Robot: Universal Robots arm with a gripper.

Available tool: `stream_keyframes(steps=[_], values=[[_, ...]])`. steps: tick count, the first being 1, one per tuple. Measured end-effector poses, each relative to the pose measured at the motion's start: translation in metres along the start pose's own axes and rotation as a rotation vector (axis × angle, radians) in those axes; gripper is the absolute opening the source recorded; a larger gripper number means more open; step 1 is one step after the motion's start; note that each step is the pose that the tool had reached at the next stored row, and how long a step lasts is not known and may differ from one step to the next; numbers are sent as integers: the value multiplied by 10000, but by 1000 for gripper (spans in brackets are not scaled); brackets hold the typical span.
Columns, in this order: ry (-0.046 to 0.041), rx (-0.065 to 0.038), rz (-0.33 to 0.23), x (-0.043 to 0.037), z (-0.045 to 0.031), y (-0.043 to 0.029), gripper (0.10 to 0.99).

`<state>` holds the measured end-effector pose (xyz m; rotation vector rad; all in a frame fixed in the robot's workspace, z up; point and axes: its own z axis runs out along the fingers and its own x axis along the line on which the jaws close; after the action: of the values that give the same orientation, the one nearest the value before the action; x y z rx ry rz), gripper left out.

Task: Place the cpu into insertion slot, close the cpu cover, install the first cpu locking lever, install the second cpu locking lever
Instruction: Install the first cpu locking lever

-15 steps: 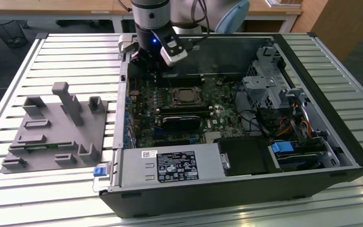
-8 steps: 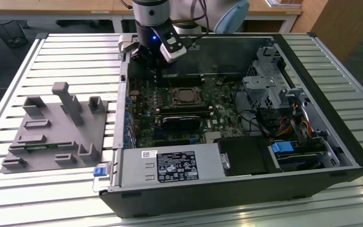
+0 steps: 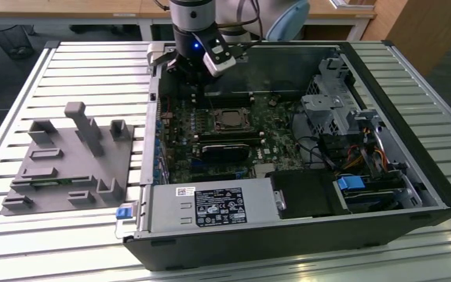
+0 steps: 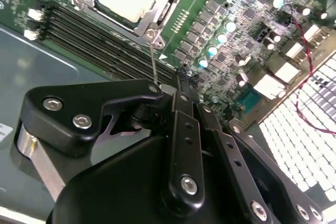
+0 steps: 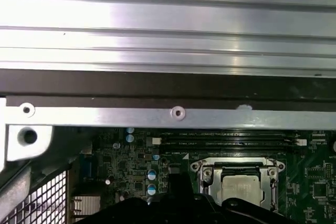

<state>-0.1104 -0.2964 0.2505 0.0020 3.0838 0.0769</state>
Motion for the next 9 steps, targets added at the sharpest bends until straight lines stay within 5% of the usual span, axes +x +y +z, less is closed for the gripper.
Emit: stream_keyframes(steps=[9], values=[[16,1,11,-150,19,5,106]])
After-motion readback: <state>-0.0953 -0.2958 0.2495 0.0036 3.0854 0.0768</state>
